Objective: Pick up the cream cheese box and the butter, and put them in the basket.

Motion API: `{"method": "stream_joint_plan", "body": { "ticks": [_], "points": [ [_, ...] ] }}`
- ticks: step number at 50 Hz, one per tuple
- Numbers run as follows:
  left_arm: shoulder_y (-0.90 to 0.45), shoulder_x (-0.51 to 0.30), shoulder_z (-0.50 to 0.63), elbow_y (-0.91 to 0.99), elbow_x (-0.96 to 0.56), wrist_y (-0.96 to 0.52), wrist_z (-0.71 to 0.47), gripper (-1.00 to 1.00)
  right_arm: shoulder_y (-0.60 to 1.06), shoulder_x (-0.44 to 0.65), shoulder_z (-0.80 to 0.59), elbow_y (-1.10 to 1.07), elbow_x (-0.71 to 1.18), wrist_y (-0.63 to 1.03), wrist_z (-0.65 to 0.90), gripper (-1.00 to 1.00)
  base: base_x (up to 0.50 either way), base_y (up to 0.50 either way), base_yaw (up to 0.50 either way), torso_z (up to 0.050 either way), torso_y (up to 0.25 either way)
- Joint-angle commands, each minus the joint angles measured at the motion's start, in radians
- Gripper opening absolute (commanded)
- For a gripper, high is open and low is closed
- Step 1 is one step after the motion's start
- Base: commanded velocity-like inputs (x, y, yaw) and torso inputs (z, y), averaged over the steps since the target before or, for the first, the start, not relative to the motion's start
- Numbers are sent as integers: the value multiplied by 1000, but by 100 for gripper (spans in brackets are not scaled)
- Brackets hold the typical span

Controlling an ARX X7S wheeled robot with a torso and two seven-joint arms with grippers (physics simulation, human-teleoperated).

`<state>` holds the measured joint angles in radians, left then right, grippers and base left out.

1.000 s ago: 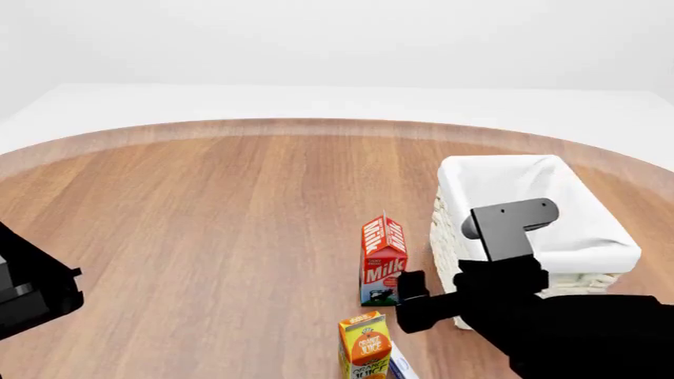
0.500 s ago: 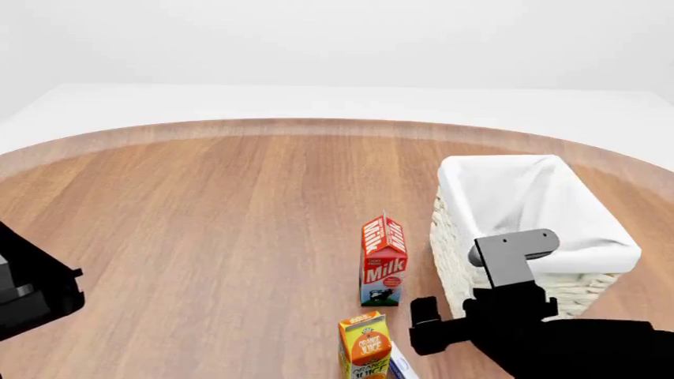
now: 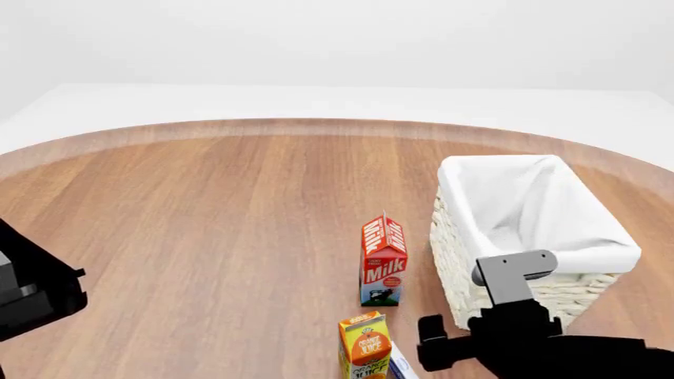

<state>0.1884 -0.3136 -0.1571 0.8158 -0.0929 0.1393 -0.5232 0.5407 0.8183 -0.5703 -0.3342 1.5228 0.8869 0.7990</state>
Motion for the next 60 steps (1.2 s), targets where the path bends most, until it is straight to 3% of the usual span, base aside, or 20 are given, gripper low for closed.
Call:
{"method": "stream_joint_plan", "body": {
  "ticks": [1,32,60],
  "points": [
    [2,18,-26,-1,7,-5,19,100,-26,-16,11,20,-47,-17,-41,100,0,0,0,0,0],
    [5,9,-15,-1,10,-3,8,100,-115,-17,-32,51,-126,-57,-92,100,0,0,0,0,0],
    [10,3,-5,-20,9,12,2,100,-84,-43,-128,-6,-253,-26,-158,100,0,0,0,0,0]
  ]
}}
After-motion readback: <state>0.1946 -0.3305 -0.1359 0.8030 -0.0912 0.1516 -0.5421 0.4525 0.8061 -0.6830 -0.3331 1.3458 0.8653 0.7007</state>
